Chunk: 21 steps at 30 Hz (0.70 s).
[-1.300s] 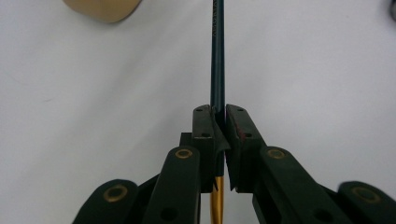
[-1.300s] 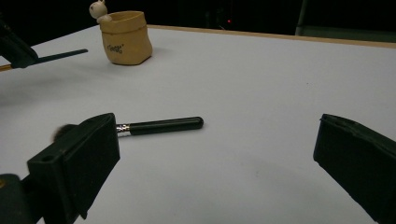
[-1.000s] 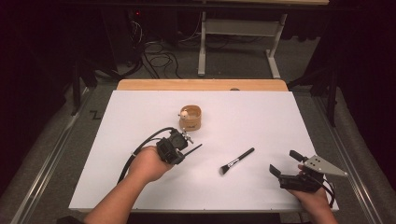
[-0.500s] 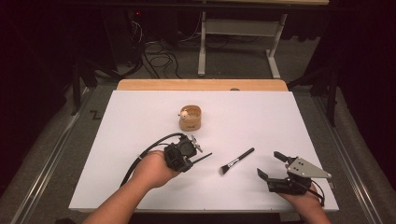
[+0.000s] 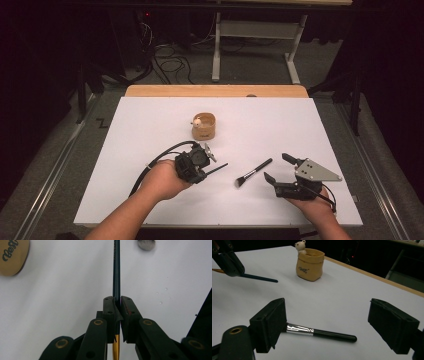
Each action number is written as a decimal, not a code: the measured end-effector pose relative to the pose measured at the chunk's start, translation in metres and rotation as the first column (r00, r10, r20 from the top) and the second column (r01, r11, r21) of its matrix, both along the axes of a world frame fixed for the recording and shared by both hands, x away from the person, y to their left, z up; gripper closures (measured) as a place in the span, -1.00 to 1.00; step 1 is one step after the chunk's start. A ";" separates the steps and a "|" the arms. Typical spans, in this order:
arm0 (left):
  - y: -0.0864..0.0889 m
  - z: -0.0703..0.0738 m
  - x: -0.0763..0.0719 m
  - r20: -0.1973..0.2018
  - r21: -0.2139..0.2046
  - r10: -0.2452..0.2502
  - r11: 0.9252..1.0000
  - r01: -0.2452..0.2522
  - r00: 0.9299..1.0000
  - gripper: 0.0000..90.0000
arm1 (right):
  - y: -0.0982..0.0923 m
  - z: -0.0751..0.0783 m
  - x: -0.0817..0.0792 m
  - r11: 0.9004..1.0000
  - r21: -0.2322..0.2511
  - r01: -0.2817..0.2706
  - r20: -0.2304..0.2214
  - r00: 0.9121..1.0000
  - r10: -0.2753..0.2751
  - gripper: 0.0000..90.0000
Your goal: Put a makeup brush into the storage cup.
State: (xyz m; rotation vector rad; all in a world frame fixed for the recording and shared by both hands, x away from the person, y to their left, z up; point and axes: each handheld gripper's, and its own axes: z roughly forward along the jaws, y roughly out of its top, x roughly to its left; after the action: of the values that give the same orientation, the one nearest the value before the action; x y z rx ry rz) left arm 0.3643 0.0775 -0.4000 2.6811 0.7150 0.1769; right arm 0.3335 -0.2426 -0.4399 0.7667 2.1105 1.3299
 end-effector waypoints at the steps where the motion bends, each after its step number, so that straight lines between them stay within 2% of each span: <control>1: 0.001 0.000 0.000 0.000 -0.002 0.002 1.000 -0.002 1.000 0.84 | 0.002 0.001 0.001 1.000 -0.001 0.001 -0.001 1.000 -0.001 -0.65; 4: 0.002 0.001 0.001 -0.003 -0.008 -0.008 1.000 0.008 1.000 0.84 | 0.012 0.005 0.006 1.000 -0.014 -0.006 0.009 1.000 0.006 -0.64; 9: 0.002 0.001 0.001 -0.006 -0.013 -0.019 1.000 0.019 1.000 0.84 | 0.022 0.007 0.011 1.000 0.008 -0.029 0.005 1.000 0.029 -0.61; 14: 0.001 0.001 0.000 0.001 -0.018 -0.026 0.999 0.026 1.000 0.84 | 0.022 0.000 0.010 0.999 0.012 -0.037 -0.008 0.999 0.037 -0.59; 17: 0.000 0.001 0.001 -0.007 -0.022 -0.024 0.999 0.024 1.000 0.84 | 0.022 -0.005 0.008 0.999 -0.011 -0.042 -0.016 0.999 0.042 -0.59; 21: -0.002 0.001 0.001 -0.012 -0.019 -0.028 0.999 0.028 1.000 0.84 | 0.022 -0.007 0.006 0.998 0.002 -0.062 -0.016 0.998 0.062 -0.55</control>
State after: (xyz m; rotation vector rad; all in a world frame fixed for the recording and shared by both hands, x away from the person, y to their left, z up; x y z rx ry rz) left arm 0.3649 0.0751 -0.3986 2.6752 0.6793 0.1456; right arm 0.3393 -0.2202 -0.4470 0.7200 2.1619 1.3621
